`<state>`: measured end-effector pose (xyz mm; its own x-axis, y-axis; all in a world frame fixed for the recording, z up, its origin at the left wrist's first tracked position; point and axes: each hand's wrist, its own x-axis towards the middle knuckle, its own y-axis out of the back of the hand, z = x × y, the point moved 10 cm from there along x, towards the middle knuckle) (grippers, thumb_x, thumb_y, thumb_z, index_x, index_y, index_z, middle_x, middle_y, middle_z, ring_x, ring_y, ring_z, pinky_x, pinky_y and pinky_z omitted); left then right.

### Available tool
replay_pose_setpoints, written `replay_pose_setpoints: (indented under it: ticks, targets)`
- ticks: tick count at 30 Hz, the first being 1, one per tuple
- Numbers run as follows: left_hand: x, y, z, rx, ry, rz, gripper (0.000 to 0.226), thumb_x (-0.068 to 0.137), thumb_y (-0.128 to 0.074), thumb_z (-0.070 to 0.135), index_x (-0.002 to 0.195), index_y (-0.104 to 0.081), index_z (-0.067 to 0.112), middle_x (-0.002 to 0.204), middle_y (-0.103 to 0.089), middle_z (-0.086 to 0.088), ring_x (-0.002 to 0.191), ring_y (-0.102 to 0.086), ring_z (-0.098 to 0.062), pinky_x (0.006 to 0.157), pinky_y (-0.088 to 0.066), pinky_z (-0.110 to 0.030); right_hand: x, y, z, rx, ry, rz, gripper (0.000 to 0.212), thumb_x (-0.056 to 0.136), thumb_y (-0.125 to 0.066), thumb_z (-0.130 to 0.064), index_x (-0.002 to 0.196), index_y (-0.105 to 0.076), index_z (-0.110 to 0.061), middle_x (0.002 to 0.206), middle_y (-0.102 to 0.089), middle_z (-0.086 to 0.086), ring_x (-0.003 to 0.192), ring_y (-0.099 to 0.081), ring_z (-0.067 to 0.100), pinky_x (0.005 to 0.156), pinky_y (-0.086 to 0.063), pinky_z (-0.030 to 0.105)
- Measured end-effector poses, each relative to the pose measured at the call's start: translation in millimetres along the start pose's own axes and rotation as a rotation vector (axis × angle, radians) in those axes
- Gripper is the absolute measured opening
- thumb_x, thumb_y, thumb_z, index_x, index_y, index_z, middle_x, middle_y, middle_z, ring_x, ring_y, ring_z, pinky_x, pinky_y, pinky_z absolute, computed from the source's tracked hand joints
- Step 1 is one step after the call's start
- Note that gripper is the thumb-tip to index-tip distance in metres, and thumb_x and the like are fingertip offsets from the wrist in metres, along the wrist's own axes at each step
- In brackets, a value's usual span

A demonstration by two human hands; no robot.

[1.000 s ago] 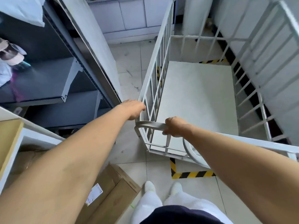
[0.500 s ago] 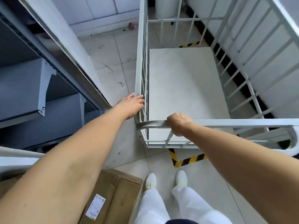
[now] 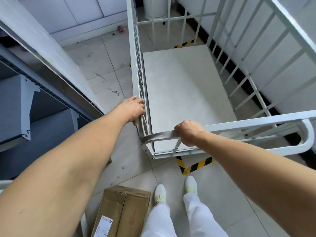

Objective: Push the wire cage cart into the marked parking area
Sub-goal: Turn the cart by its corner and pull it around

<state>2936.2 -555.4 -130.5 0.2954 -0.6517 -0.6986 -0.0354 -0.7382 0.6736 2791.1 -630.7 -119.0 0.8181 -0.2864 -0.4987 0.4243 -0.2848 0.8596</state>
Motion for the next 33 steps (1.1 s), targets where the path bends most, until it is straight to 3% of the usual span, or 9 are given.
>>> replay_pose_setpoints:
  ticks: [3,6,10,15,20,26,29,31,33]
  targets:
    - [-1.6,8.9,17.6,-0.003,-0.03,0.02,0.063,0.081,-0.068,0.043,0.137,-0.051,0.022,0.149,-0.041,0.004,0.151,-0.009,-0.02,0.122,-0.004,-0.041,-9.6,-4.2,15.6,-0.005,0.002,-0.007,0.033,0.081,-0.045,0.006,0.103,-0.063,-0.012,0.101,-0.064,0.011,0.086,-0.056,0.031,0.067,-0.037,0.026]
    - [0.0,19.9,39.0,-0.01,-0.053,0.05,0.06,0.08,-0.069,0.045,0.133,-0.054,0.022,0.145,-0.046,0.005,0.149,-0.015,-0.02,0.122,-0.006,-0.04,-21.6,-7.7,36.1,-0.008,-0.018,-0.017,0.034,0.08,-0.044,0.007,0.1,-0.063,-0.013,0.087,-0.055,0.007,0.077,-0.047,0.027,0.065,-0.036,0.026]
    - [4.6,33.8,65.4,-0.003,-0.093,0.107,0.057,0.079,-0.068,0.049,0.127,-0.059,0.02,0.135,-0.055,0.006,0.14,-0.029,-0.018,0.121,-0.013,-0.038,-37.7,-9.5,59.6,-0.027,-0.033,-0.031,0.03,0.08,-0.043,0.006,0.088,-0.058,-0.019,0.089,-0.056,0.008,0.077,-0.046,0.027,0.064,-0.036,0.027]
    - [7.1,50.3,91.8,0.017,-0.133,0.176,0.056,0.079,-0.066,0.052,0.124,-0.061,0.02,0.129,-0.059,0.005,0.133,-0.038,-0.019,0.12,-0.017,-0.036,-50.3,-12.8,85.9,-0.019,-0.093,-0.044,0.034,0.079,-0.042,0.004,0.093,-0.063,-0.019,0.085,-0.051,0.001,0.078,-0.048,0.026,0.056,-0.033,0.025]
    - [8.9,56.3,103.6,-0.065,-0.201,0.205,0.056,0.081,-0.068,0.047,0.126,-0.058,0.017,0.129,-0.058,-0.001,0.13,-0.04,-0.02,0.113,-0.031,-0.035,-58.0,-14.8,101.7,-0.002,-0.151,-0.032,0.04,0.08,-0.039,0.005,0.1,-0.066,-0.017,0.085,-0.053,0.001,0.079,-0.052,0.026,0.063,-0.038,0.027]
    - [0.4,63.3,88.0,-0.112,-0.212,0.224,0.048,0.092,-0.06,0.029,0.136,-0.05,0.014,0.143,-0.045,-0.003,0.141,-0.032,-0.018,0.12,-0.015,-0.033,-58.1,-14.2,98.7,-0.035,-0.218,-0.049,0.038,0.082,-0.039,0.006,0.1,-0.065,-0.016,0.085,-0.051,0.002,0.08,-0.052,0.027,0.06,-0.035,0.026]
    - [-0.4,64.3,86.3,-0.102,-0.21,0.231,0.047,0.093,-0.059,0.027,0.136,-0.05,0.014,0.143,-0.046,-0.003,0.139,-0.034,-0.017,0.12,-0.016,-0.032,-53.4,-16.8,95.4,-0.056,-0.246,-0.111,0.033,0.083,-0.042,0.004,0.097,-0.063,-0.017,0.088,-0.052,0.004,0.079,-0.049,0.027,0.054,-0.034,0.023]
    - [0.9,68.4,83.0,-0.09,-0.205,0.247,0.046,0.092,-0.06,0.027,0.136,-0.05,0.015,0.143,-0.047,-0.002,0.138,-0.035,-0.018,0.119,-0.02,-0.032,-50.9,-18.8,92.2,-0.068,-0.278,-0.208,0.027,0.084,-0.045,0.002,0.096,-0.063,-0.014,0.09,-0.055,0.007,0.078,-0.05,0.027,0.057,-0.039,0.024]
    - [3.5,71.1,75.2,-0.092,-0.192,0.255,0.044,0.092,-0.06,0.026,0.134,-0.052,0.015,0.139,-0.05,-0.002,0.135,-0.039,-0.018,0.115,-0.025,-0.033,-48.4,-21.9,86.8,-0.092,-0.276,-0.342,0.011,0.083,-0.052,0.001,0.085,-0.06,-0.005,0.079,-0.052,0.007,0.069,-0.051,0.025,0.058,-0.041,0.027]
